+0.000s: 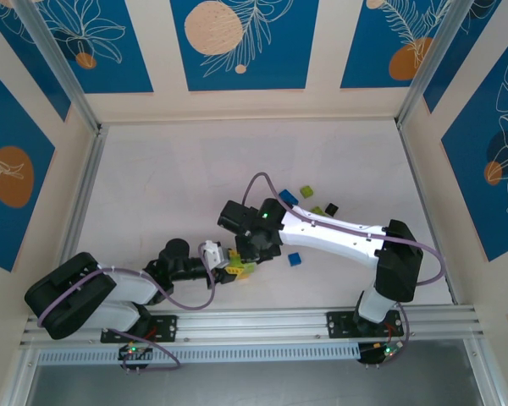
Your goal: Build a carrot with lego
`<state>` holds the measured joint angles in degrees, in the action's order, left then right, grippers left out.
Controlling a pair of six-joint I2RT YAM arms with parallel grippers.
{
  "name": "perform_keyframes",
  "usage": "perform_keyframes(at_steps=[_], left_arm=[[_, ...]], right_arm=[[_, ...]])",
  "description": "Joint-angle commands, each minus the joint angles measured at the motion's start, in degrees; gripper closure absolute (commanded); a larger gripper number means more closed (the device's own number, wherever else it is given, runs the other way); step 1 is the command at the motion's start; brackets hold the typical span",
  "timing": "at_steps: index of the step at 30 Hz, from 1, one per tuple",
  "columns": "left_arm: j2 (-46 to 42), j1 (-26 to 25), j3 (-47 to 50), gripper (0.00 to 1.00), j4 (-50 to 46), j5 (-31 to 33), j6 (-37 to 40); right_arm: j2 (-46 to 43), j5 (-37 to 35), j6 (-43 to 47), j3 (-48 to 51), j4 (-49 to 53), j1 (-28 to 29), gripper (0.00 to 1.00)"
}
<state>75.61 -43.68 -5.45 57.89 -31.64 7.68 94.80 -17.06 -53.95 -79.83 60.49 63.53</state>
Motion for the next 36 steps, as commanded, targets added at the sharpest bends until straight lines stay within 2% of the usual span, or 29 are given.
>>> perform_keyframes(at_steps=[1, 4, 13, 16, 22, 24, 26, 28, 36], left_arm=[[0.2, -0.5, -0.7, 0.69, -0.6, -0.2, 1.3], [0.5, -0.5, -0.9, 0.69, -0.6, -0.2, 1.4], [0.9, -0.5, -1.2, 0.69, -0.9, -0.3, 1.5], [1.0, -0.5, -1.2, 0.67, -0.9, -0.4, 1.4], [0.8, -0.6, -1.3, 0.49, -1.0, -1.4, 1.3], [0.6, -0.6, -1.3, 0.33, -0.9, -1.9, 1.2], [0.5, -0.5, -1.3, 0.09, -0.9, -2.5, 1.0], [0.2, -0.6, -1.2, 0.01, -0.8, -2.4, 1.0], [-1.0, -0.5, -0.9, 0.01, 0.1, 0.1, 1.0]], right_arm=[[5.1, 3.2, 0.3, 3.3, 1.3, 0.5, 0.70], [3.9, 2.6, 1.1, 2.2, 0.7, 0.5, 0.69], [-3.6, -1.6, 5.2, -0.1, -4.8, 1.7, 0.36], [-7.2, -3.0, 5.7, 0.3, -5.7, 1.7, 0.31], [-14.0, -6.4, 2.9, 3.2, -1.8, 2.1, 0.28], [-15.8, -6.4, 1.5, 5.3, -0.6, 2.2, 0.29], [-17.2, -5.7, 0.0, 7.5, -0.2, 2.4, 0.32], [-18.2, -4.7, -1.4, 9.8, -0.2, 2.6, 0.36], [-16.0, -3.5, -6.9, 15.4, -1.0, 5.1, 0.40]])
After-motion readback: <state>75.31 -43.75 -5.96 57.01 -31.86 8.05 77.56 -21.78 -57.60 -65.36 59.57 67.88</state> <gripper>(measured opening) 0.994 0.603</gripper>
